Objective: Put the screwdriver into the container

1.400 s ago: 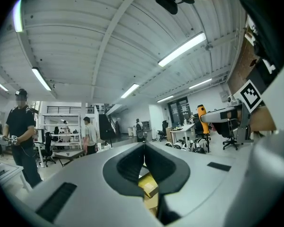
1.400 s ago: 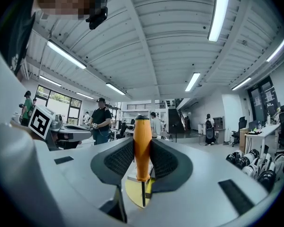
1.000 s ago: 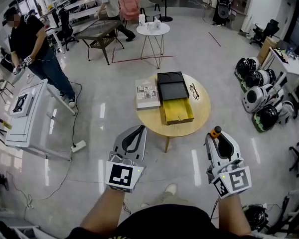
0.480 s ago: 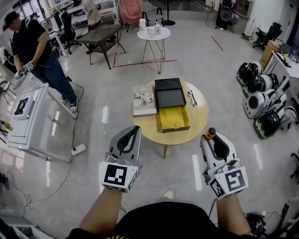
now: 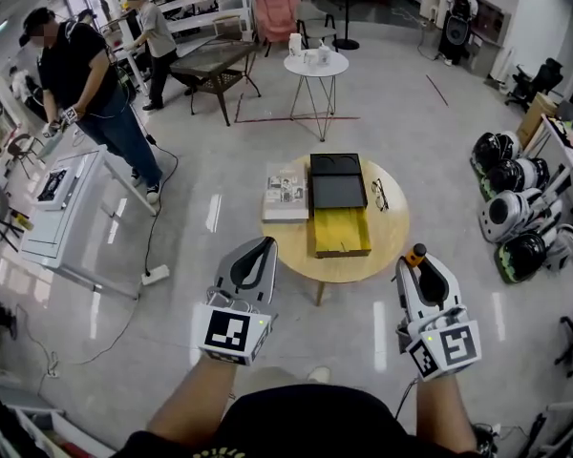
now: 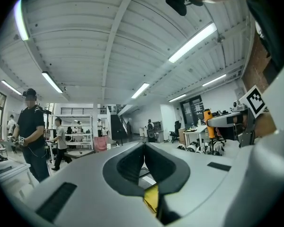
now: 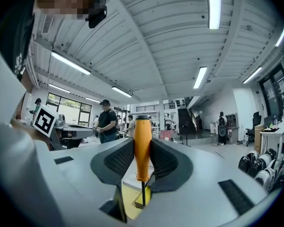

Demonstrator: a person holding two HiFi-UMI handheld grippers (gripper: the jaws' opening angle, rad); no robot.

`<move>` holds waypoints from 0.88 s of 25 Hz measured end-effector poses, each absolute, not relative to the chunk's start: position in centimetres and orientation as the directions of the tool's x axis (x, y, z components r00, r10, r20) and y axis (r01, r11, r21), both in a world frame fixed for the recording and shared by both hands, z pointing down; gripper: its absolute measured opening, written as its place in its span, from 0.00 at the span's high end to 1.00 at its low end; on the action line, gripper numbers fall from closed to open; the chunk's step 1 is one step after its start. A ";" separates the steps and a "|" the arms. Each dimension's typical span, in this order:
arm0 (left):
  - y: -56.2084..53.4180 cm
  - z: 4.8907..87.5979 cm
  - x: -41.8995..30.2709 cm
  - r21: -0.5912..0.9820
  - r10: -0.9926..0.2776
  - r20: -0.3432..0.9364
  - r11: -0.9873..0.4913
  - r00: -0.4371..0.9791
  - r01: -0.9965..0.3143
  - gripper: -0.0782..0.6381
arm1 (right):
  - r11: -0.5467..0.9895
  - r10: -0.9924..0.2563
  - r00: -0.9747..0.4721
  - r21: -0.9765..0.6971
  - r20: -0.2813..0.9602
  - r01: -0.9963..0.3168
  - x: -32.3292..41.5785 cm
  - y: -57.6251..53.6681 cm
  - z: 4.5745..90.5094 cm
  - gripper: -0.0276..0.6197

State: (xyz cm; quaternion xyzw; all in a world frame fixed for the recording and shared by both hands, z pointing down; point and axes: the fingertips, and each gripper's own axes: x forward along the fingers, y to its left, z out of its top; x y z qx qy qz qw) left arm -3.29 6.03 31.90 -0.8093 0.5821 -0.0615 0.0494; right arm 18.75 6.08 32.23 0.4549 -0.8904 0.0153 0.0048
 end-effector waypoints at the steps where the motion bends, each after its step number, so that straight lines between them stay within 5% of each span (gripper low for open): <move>1: 6.1 31.8 -3.3 -0.155 -0.948 0.044 -0.318 0.315 -0.935 0.87 | 0.588 -0.808 -0.588 -0.025 0.023 -0.809 18.7 6.0 32.2 0.77; 22: 0.1 33.0 -5.2 -0.153 -0.914 0.077 -0.406 0.398 -0.901 0.87 | 0.558 -0.828 -0.558 -0.029 0.042 -0.830 15.8 1.0 33.1 0.77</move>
